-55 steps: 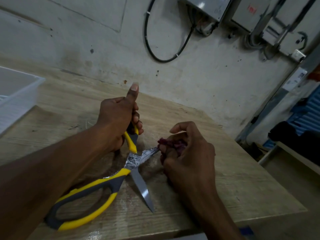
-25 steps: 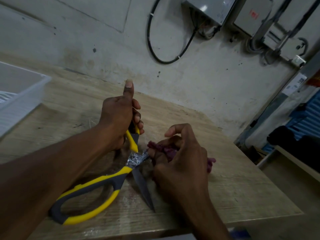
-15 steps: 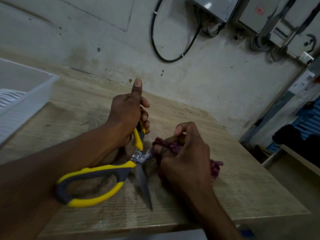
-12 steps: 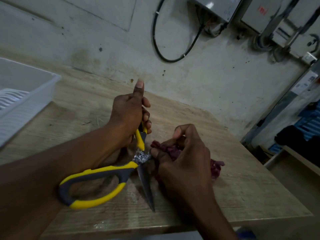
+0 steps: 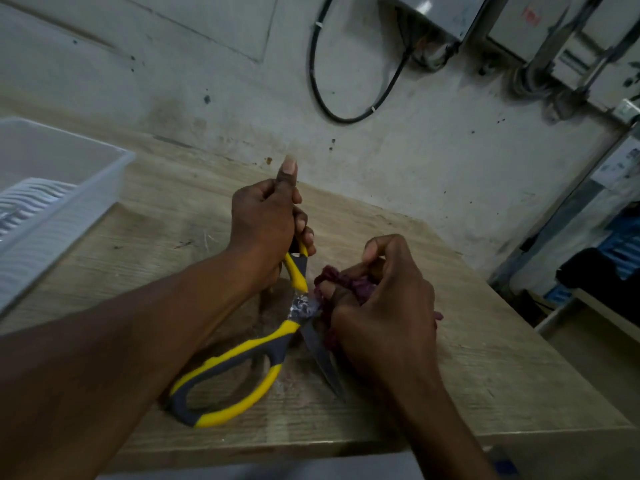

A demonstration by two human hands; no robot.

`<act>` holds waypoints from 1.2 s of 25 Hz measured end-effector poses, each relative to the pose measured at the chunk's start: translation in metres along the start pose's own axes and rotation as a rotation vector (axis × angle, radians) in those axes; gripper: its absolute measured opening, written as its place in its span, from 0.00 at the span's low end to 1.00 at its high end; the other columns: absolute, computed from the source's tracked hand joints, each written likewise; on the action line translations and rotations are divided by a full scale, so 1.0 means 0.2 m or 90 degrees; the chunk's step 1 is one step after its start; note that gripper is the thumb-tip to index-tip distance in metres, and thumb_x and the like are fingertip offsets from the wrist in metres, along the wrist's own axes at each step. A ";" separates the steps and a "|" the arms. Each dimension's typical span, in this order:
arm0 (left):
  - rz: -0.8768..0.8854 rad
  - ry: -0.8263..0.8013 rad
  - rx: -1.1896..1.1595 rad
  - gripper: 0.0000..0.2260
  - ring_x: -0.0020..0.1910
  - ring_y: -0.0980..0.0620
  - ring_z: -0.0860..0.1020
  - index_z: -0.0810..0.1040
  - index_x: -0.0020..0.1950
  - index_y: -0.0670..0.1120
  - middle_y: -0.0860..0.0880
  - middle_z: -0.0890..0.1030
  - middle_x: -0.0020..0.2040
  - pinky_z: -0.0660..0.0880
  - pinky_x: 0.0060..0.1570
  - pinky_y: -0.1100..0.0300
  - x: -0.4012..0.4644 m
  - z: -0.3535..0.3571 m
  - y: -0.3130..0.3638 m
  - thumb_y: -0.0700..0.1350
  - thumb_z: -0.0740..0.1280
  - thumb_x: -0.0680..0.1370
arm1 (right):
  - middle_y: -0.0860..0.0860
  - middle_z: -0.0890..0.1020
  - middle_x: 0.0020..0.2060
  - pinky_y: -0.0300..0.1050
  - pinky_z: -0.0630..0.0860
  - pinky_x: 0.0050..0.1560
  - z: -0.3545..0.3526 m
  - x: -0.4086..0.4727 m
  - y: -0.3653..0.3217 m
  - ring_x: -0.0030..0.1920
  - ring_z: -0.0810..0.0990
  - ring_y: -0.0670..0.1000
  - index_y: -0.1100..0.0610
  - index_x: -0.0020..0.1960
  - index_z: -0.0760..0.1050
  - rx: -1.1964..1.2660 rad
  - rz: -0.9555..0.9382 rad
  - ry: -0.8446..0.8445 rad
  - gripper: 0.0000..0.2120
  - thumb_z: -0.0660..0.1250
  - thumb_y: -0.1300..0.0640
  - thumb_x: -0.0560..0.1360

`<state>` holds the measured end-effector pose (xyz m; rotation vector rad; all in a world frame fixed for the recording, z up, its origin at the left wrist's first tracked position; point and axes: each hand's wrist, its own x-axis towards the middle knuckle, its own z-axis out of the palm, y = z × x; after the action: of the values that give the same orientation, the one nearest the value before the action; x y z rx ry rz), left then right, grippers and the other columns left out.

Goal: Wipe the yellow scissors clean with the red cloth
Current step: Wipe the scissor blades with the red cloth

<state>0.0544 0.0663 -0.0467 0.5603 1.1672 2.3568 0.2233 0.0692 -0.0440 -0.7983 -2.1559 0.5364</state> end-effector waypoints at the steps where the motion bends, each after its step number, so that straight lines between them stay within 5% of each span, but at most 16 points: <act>1: 0.003 0.000 -0.002 0.22 0.19 0.46 0.72 0.71 0.40 0.42 0.46 0.70 0.23 0.75 0.24 0.55 0.00 0.00 0.00 0.59 0.66 0.81 | 0.44 0.84 0.35 0.53 0.80 0.35 0.00 -0.01 -0.01 0.35 0.82 0.44 0.45 0.45 0.67 -0.001 -0.016 -0.007 0.21 0.77 0.57 0.63; 7: 0.005 -0.006 -0.017 0.22 0.19 0.47 0.72 0.71 0.39 0.43 0.46 0.70 0.22 0.74 0.24 0.56 0.01 0.00 0.01 0.59 0.67 0.81 | 0.38 0.83 0.38 0.54 0.80 0.34 -0.02 -0.01 0.00 0.34 0.82 0.42 0.44 0.44 0.67 -0.007 -0.037 0.007 0.21 0.77 0.55 0.60; 12: 0.012 -0.016 -0.016 0.22 0.20 0.46 0.72 0.72 0.38 0.43 0.45 0.70 0.23 0.74 0.24 0.56 0.01 0.01 0.01 0.59 0.67 0.81 | 0.46 0.83 0.33 0.55 0.82 0.35 -0.03 0.02 0.00 0.34 0.83 0.46 0.43 0.46 0.66 -0.037 -0.036 -0.017 0.23 0.73 0.47 0.55; 16: 0.015 -0.004 -0.007 0.22 0.20 0.46 0.72 0.72 0.39 0.42 0.45 0.71 0.23 0.74 0.24 0.55 0.01 -0.02 0.01 0.58 0.67 0.81 | 0.43 0.83 0.35 0.54 0.81 0.35 -0.01 -0.01 -0.03 0.34 0.82 0.44 0.43 0.48 0.67 -0.040 -0.054 -0.055 0.22 0.75 0.58 0.62; 22: 0.019 -0.010 -0.003 0.22 0.20 0.46 0.72 0.71 0.39 0.42 0.45 0.70 0.23 0.74 0.24 0.55 0.00 0.00 0.02 0.58 0.67 0.82 | 0.46 0.81 0.34 0.57 0.80 0.36 0.00 0.06 0.00 0.37 0.81 0.48 0.42 0.48 0.65 -0.073 -0.028 0.001 0.24 0.74 0.57 0.60; 26: 0.015 -0.002 -0.010 0.22 0.20 0.46 0.72 0.71 0.38 0.42 0.45 0.71 0.23 0.75 0.24 0.55 0.00 -0.02 0.01 0.58 0.66 0.82 | 0.44 0.84 0.36 0.56 0.81 0.38 -0.02 -0.03 -0.03 0.36 0.83 0.44 0.43 0.49 0.69 -0.011 -0.046 -0.107 0.20 0.76 0.55 0.64; 30: 0.017 -0.015 -0.017 0.22 0.19 0.46 0.71 0.71 0.37 0.42 0.45 0.70 0.23 0.74 0.23 0.56 -0.02 0.01 0.04 0.57 0.66 0.82 | 0.46 0.81 0.35 0.56 0.81 0.36 -0.04 0.08 0.01 0.36 0.80 0.45 0.42 0.50 0.66 -0.084 -0.007 0.002 0.27 0.77 0.64 0.64</act>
<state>0.0562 0.0613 -0.0408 0.5957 1.1241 2.3780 0.2219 0.0831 -0.0322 -0.8573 -2.2096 0.3899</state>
